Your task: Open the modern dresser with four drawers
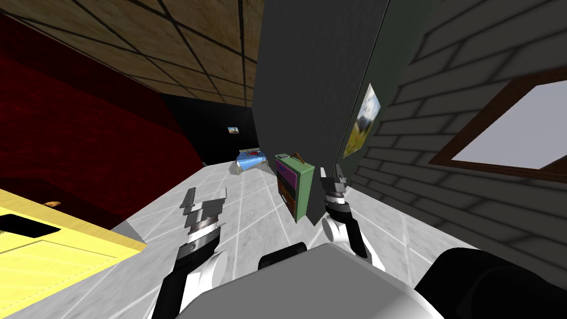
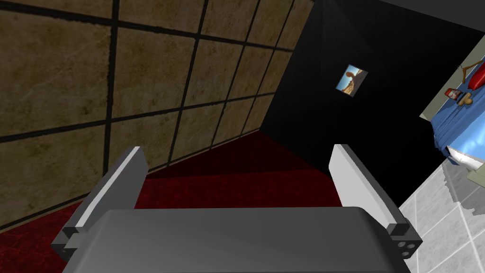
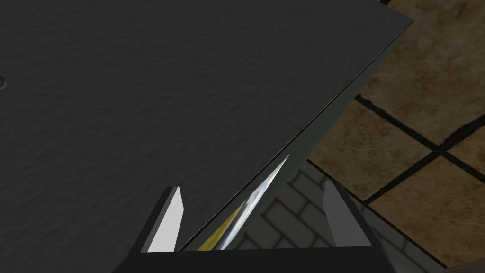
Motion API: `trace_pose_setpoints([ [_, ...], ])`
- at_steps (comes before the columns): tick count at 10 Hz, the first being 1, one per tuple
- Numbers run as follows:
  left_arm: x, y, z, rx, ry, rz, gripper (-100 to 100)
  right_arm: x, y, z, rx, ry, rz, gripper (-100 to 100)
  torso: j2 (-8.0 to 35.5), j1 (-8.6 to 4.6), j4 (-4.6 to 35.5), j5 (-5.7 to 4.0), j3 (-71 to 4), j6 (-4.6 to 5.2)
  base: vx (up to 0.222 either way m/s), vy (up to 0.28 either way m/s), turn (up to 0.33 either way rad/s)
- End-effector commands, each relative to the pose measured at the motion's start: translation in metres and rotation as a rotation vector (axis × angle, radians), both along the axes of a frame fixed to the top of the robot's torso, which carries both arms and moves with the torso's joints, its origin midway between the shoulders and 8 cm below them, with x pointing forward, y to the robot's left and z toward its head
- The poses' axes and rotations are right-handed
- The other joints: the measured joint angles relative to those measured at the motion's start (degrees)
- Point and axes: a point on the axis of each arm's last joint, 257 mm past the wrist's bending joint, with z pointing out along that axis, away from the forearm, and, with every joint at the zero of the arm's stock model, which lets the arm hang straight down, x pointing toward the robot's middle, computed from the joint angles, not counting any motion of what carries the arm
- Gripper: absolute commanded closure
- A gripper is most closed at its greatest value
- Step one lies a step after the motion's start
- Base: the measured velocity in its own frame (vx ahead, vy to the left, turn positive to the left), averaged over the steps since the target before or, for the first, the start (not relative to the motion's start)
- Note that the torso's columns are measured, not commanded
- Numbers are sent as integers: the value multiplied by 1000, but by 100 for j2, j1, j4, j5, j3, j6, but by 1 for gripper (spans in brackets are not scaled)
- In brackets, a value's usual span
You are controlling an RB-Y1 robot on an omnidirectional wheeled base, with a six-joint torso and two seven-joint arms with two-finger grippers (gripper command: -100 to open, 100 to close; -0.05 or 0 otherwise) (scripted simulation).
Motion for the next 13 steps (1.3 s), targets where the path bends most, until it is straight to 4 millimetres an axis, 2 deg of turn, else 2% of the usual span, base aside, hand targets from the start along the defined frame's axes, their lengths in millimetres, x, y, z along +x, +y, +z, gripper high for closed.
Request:
trace_pose_setpoints([
  [1,0,0,0,0,0,0,0,0,0,0,0,0,0,0,232,0,235,0,-467,0,0,0,0],
  [9,0,0,0,0,0,0,0,0,0,0,0,0,0,0,3539,0,3537,0,-7073,0,0,0,0],
  [10,0,0,0,0,0,0,0,5,5,-4,-53,25,10,-100,3962,0,3960,0,-7919,0,27,24,-24],
  [11,0,0,0,0,0,0,0,9,8,-8,-90,48,11,-100,4149,6,4148,2,-8317,0,62,54,-32],
  [13,0,0,0,0,0,0,0,20,12,-21,-181,107,5,-100,4206,17,4217,5,-8462,0,92,91,-50],
])
